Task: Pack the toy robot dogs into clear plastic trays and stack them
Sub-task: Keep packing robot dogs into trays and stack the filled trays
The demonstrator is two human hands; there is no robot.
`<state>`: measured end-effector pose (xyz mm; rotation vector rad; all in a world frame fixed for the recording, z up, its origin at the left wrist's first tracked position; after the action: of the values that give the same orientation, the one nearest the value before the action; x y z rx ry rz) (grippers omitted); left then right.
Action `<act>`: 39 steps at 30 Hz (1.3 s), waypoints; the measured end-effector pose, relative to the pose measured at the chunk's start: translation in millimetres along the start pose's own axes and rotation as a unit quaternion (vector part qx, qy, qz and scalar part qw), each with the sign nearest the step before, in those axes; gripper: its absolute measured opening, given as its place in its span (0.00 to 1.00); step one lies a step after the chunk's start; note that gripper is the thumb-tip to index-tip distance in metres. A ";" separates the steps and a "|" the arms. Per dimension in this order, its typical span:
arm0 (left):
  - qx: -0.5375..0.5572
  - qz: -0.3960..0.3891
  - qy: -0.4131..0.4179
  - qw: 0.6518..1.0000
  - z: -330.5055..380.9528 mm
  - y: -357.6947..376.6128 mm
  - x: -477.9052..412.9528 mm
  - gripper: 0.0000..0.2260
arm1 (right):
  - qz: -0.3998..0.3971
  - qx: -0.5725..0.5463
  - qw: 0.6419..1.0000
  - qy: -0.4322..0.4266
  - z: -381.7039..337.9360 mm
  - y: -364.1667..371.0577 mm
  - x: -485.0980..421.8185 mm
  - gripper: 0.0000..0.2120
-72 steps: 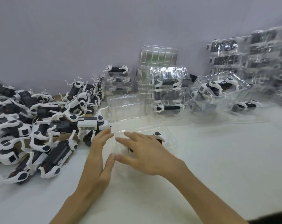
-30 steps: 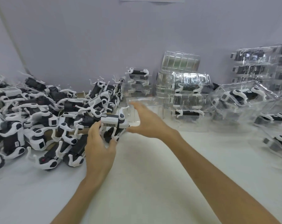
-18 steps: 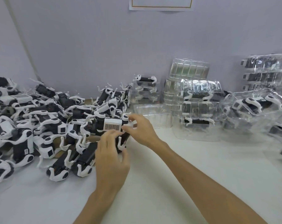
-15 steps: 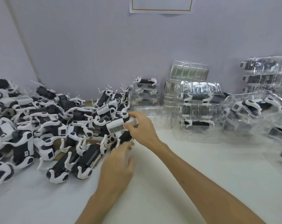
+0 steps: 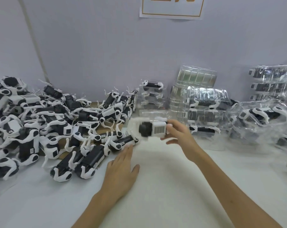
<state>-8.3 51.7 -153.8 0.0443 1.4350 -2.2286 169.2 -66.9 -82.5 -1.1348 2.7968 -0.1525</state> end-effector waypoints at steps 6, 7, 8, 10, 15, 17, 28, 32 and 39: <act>0.083 0.013 -0.042 0.996 -2.5 1.3 -0.6 0.25 | -0.058 0.067 0.994 0.066 48.4 -10.5 10.2 0.16; 0.085 0.011 -0.045 0.995 -3.2 1.9 -1.4 0.25 | -0.053 0.078 0.993 0.067 50.0 -9.2 8.7 0.16; 0.085 0.009 -0.049 0.995 -4.3 2.2 -2.3 0.25 | -0.041 0.101 0.992 0.063 49.4 -8.4 5.9 0.16; 0.087 0.007 -0.057 0.995 -7.6 1.2 -4.6 0.25 | 0.018 0.158 0.986 0.047 43.8 -9.9 -2.3 0.18; 0.091 0.007 -0.058 0.994 -11.7 2.7 -7.8 0.25 | 0.176 0.182 0.966 -0.049 -9.2 -8.1 -25.4 0.17; 0.091 0.007 -0.060 0.994 -13.8 4.3 -8.1 0.25 | 0.149 0.243 0.956 -0.071 -26.5 10.8 -49.5 0.15; 0.112 0.020 -0.052 0.992 -14.7 2.1 -9.0 0.25 | 0.013 0.587 0.810 0.002 -10.0 49.8 -146.6 0.07; 0.126 0.038 -0.042 0.990 -13.6 -3.3 -8.6 0.24 | 0.068 0.409 0.907 -0.079 -49.9 40.5 -129.0 0.07; 0.550 0.162 -0.080 0.815 -16.2 -30.7 -9.7 0.17 | 0.064 0.367 0.885 -0.280 -98.0 34.5 -19.9 0.12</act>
<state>-16.2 79.5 -132.2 0.4288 -0.1108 -2.3562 145.1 -23.7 11.0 -0.6525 1.9906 -0.6788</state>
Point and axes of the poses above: each hand's wrist, its own x-axis away from the middle knuckle, its own y-axis out of the palm, z = x × y, the point moved 8 cm from there along -x, towards the middle knuckle, and after that the axes turned 10 degrees about y, right-handed, at the moved point
